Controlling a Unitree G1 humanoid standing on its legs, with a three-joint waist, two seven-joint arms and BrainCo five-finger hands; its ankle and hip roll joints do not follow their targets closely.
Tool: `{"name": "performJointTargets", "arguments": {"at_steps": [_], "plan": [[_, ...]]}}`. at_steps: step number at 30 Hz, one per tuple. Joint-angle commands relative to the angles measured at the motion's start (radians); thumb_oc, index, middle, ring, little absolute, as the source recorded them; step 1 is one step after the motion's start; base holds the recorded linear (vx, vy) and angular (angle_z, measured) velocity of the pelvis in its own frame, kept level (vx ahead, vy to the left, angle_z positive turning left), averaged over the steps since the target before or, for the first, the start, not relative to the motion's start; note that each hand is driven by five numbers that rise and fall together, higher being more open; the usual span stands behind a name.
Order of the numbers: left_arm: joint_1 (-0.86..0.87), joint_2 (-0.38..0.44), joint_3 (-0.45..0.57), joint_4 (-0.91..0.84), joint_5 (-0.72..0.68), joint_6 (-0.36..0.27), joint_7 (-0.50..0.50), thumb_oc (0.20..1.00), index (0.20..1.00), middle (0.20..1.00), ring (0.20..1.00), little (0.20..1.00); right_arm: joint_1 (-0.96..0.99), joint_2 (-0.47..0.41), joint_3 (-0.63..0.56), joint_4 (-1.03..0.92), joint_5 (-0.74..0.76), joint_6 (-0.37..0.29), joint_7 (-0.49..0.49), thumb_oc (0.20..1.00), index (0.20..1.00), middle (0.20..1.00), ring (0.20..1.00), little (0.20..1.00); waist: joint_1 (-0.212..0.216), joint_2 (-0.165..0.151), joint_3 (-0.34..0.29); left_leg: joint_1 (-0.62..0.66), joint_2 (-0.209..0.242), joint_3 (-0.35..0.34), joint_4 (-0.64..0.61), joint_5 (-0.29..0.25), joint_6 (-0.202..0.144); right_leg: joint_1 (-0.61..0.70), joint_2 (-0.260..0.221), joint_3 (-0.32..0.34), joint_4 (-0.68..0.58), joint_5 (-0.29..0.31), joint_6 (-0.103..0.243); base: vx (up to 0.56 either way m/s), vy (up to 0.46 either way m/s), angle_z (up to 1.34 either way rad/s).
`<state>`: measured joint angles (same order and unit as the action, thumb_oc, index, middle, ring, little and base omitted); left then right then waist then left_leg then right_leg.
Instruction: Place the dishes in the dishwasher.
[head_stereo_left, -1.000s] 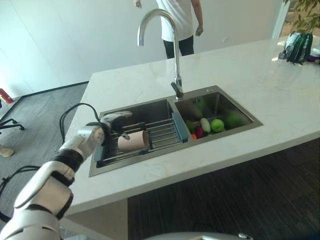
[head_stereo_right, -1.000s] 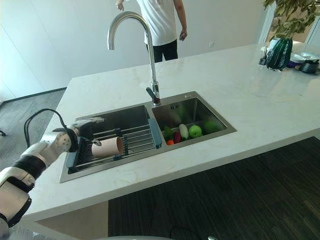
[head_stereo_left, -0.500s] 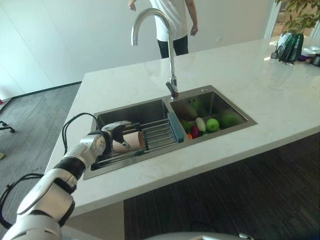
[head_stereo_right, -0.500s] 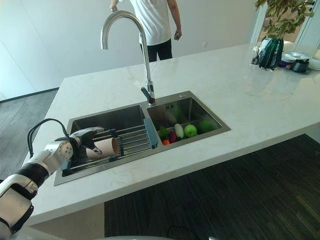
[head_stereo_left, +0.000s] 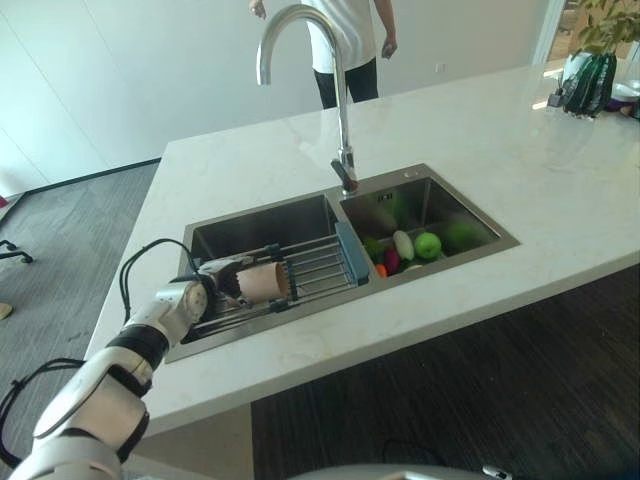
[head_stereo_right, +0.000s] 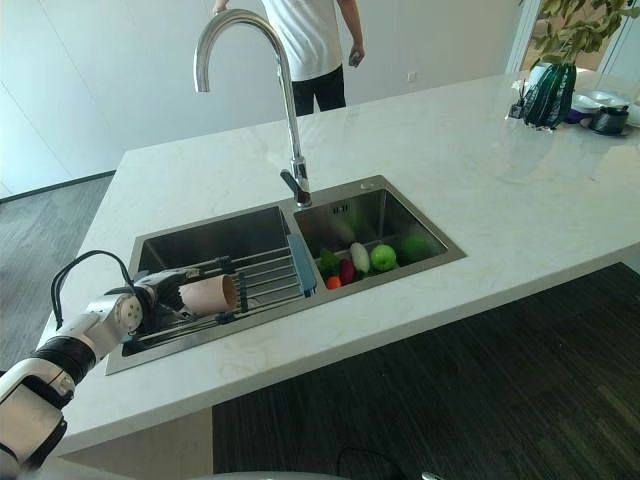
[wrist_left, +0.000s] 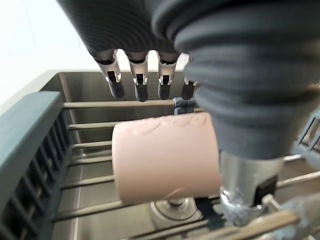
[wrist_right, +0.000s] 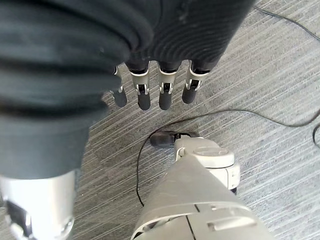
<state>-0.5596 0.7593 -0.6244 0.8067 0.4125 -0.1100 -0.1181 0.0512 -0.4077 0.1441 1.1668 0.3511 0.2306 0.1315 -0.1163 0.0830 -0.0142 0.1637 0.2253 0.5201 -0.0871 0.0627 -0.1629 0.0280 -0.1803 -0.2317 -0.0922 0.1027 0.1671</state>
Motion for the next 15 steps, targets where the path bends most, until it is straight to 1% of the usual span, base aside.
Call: {"name": "performJointTargets", "arguments": {"at_steps": [1,10,15], "plan": [[-0.077,0.034,0.071,0.097,0.008,0.010,0.044,1.000,1.000,1.000,1.000,1.000,-0.079,0.006,0.031,0.017,-0.021,-0.017,-0.017,1.000,1.000,1.000,1.000,1.000,-0.010,-0.039,0.031,-0.001,0.071,-0.015,0.000,0.008,-0.028,0.061,-0.089,-0.106,0.005,-0.053,0.068,0.03,0.012,-0.01],[-0.074,0.025,0.070,0.137,0.011,0.015,0.065,1.000,1.000,1.000,1.000,1.000,-0.083,0.000,0.047,0.002,-0.039,-0.005,-0.031,1.000,1.000,1.000,1.000,1.000,-0.016,-0.042,0.033,0.002,0.072,-0.003,0.000,0.010,-0.031,0.057,-0.085,-0.099,0.005,-0.052,0.068,0.06,0.008,-0.07],[-0.077,0.017,0.063,0.142,0.013,0.030,0.074,1.000,1.000,1.000,1.000,1.000,-0.085,-0.006,0.049,-0.001,-0.045,0.001,-0.039,1.000,1.000,1.000,1.000,1.000,-0.022,-0.042,0.044,0.000,0.072,0.005,0.000,0.011,-0.035,0.048,-0.084,-0.094,0.005,-0.047,0.071,0.04,0.003,-0.02]]}}
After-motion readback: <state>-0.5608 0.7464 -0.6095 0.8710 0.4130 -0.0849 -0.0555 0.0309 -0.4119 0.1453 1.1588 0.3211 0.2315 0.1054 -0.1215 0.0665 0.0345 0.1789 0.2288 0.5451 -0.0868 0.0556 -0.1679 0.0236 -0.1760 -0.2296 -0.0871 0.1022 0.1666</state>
